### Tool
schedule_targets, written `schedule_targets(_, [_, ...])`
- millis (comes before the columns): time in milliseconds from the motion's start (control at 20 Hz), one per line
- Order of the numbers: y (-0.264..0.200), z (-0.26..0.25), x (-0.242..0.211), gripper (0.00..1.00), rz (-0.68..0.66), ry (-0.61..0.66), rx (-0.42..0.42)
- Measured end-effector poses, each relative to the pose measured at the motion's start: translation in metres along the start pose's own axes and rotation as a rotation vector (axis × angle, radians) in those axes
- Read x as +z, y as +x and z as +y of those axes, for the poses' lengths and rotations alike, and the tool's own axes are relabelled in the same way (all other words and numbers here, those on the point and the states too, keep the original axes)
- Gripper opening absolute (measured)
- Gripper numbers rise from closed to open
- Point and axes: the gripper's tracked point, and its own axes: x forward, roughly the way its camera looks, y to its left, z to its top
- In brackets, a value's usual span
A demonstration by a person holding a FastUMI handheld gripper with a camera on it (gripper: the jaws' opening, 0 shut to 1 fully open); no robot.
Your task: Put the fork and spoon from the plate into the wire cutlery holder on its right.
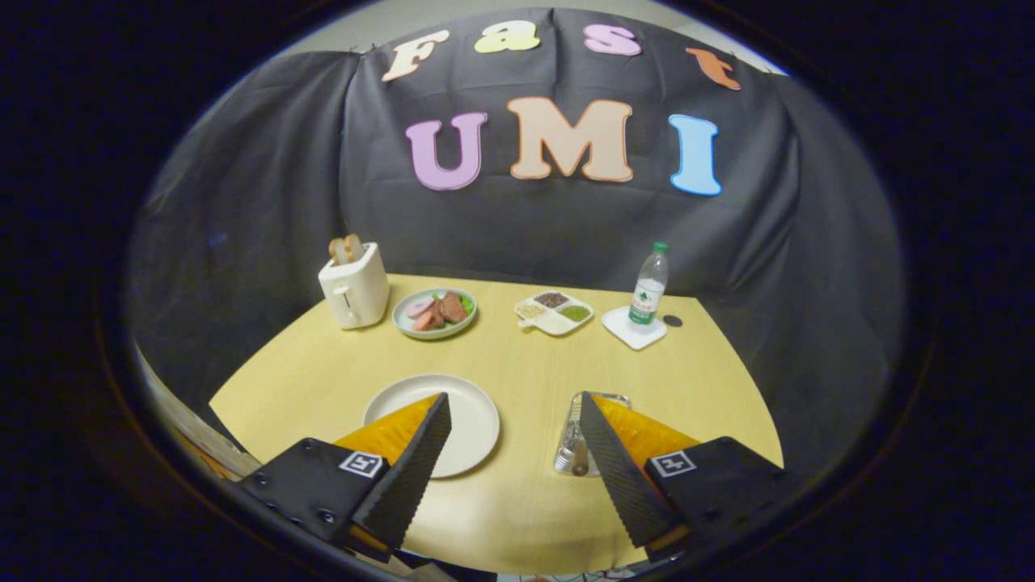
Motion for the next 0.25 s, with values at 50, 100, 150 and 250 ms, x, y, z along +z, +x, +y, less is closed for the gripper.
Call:
schedule_targets(50, [-0.006,0.002,0.014,1.00,-0.064,0.000,-0.002])
schedule_targets(100, [-0.011,0.002,0.028,1.00,-0.131,-0.007,-0.011])
schedule_targets(150, [-0.016,0.000,0.038,1.00,-0.177,-0.022,-0.025])
schedule_targets(250, [-0.022,-0.004,0.045,1.00,-0.226,-0.058,-0.060])
